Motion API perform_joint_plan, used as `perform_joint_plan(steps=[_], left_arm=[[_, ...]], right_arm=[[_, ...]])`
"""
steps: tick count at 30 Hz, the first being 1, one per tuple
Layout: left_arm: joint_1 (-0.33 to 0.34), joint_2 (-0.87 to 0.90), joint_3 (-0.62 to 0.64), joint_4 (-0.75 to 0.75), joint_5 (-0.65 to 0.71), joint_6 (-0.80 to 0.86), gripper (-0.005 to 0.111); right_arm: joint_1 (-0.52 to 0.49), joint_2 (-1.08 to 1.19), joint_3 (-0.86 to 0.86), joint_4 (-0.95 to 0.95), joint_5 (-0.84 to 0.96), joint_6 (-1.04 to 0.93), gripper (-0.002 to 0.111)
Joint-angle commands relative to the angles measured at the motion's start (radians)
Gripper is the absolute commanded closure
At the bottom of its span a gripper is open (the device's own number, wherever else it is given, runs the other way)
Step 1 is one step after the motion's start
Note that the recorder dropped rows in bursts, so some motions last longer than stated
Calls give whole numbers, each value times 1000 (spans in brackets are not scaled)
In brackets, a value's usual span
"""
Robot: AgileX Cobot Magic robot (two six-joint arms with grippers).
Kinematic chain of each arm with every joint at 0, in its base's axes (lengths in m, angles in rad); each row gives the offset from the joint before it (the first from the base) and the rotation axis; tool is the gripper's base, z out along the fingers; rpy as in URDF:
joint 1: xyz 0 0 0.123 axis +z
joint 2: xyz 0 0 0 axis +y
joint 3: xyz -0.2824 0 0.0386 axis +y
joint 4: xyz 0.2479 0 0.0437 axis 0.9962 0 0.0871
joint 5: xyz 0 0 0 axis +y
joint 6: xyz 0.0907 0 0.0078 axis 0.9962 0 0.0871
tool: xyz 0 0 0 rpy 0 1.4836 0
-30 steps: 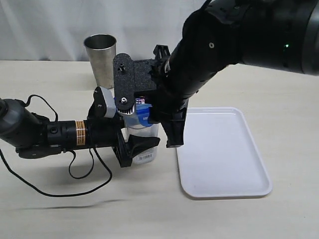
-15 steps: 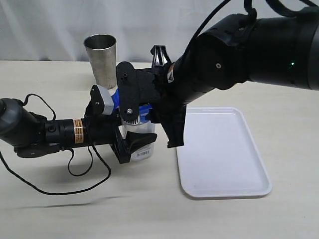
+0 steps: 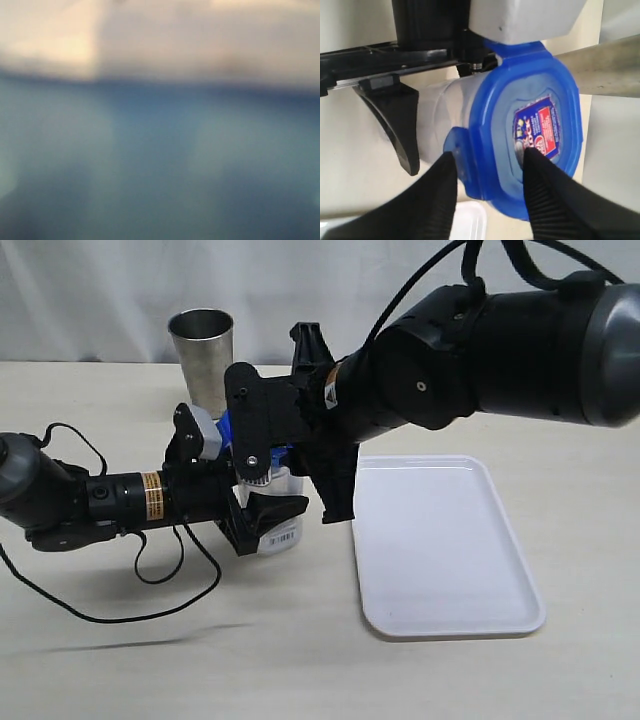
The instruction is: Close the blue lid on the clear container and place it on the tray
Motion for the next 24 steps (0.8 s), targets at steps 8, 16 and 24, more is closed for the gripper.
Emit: perform_joint_plan(steps=[8,16,24], left_arm=[[-24,-6,1,109,-95,104,107],[-24,-6,1,147,-95,251,107],[-24,-6,1,270,-56,513,107]], right_arm=[[2,59,43,101,164,27,73],[2,-91,32,291,246,32,72],[-18,-139,-242,379,535,238,72]])
